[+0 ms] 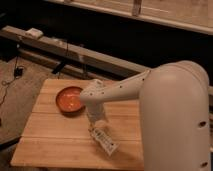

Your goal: Place the bottle in the ceramic bowl

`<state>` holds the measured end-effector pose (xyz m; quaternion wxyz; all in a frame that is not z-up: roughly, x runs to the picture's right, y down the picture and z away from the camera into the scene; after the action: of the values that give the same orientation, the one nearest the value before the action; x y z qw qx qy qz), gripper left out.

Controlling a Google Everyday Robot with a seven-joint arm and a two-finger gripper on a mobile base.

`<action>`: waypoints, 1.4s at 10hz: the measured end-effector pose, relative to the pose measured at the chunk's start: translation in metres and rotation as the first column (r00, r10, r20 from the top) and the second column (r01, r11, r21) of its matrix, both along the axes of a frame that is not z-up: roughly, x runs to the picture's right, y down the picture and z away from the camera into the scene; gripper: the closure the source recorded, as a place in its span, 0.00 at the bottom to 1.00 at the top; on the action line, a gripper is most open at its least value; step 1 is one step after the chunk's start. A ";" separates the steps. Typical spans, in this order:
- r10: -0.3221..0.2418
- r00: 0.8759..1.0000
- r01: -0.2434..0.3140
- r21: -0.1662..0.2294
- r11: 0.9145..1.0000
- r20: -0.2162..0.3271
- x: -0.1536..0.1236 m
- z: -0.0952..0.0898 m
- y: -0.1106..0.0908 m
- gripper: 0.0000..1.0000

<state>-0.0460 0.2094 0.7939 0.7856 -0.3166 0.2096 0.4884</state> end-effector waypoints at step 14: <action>-0.017 0.999 0.021 -0.087 0.996 0.047 -0.016 -0.005 0.058 0.57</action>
<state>-0.0621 0.2675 0.7886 0.7803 -0.3600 0.2157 0.4638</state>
